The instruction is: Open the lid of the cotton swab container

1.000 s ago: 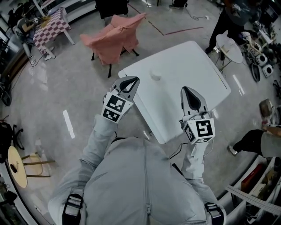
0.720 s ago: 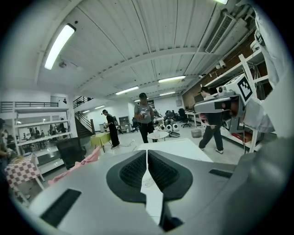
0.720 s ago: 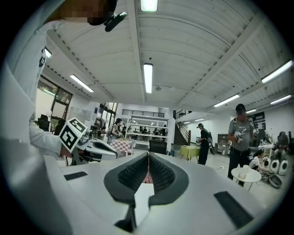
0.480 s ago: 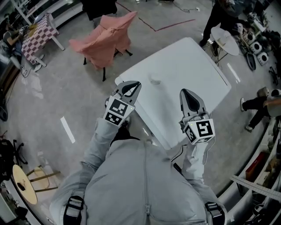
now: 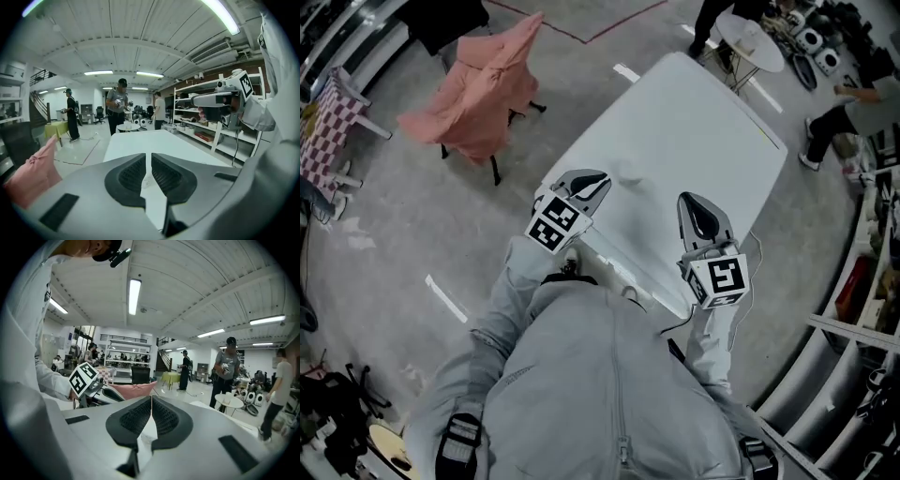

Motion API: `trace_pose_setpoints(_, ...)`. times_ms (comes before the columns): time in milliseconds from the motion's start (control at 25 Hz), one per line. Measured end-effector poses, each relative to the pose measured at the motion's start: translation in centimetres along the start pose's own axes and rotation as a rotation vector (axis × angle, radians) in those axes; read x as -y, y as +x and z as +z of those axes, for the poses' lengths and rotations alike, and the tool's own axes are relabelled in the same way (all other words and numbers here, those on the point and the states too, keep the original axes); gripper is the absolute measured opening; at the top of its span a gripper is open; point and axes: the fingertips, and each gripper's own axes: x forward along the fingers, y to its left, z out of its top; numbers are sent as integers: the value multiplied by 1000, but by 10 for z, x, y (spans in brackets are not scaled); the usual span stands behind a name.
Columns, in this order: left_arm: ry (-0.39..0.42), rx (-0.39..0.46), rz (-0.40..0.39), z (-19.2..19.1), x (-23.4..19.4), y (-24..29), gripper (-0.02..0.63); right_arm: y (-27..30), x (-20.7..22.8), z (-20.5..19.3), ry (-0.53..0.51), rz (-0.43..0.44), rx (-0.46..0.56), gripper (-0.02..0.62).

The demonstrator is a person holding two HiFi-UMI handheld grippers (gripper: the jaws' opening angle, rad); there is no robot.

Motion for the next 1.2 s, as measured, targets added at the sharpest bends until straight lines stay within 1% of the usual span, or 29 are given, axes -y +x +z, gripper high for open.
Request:
trace_pose_setpoints(120, -3, -24, -69, -13, -15, 27, 30, 16, 14, -21, 58, -88, -64, 35)
trace_pose_setpoints(240, 5, -62, -144, -27, -26, 50, 31, 25, 27, -34, 123, -191, -92, 35)
trace_pose_setpoints(320, -8, -79, -174, -35, -34, 66, 39, 30, 35, -42, 152, -236, -104, 35)
trace_pose_setpoints(360, -17, -85, -182, -37, -38, 75, 60, 32, 40, -45, 160, -249, -111, 35)
trace_pose_setpoints(400, -25, -94, -192, -40, -42, 84, 106, 34, 45, -48, 168, -260, -118, 35)
trace_pose_setpoints(440, -28, -108, -207, -44, -44, 93, 130, 34, 51, -51, 177, -272, -125, 35)
trace_pose_setpoints(520, -26, -145, -255, -53, -44, 109, 161, 33, 59, -57, 203, -301, -142, 35)
trace_pose_setpoints(680, -17, -228, -390, -81, -36, 133, 239, 30, 62, -74, 245, -348, -183, 35)
trace_pose_setpoints(760, -12, -256, -428, -94, -36, 143, 257, 32, 63, -83, 257, -362, -204, 35)
trace_pose_setpoints(1000, -9, -290, -447, -111, -35, 170, 270, 30, 71, -105, 302, -408, -239, 35)
trace_pose_setpoints(1200, 2, -307, -424, -123, -43, 180, 272, 35, 64, -117, 316, -421, -256, 35)
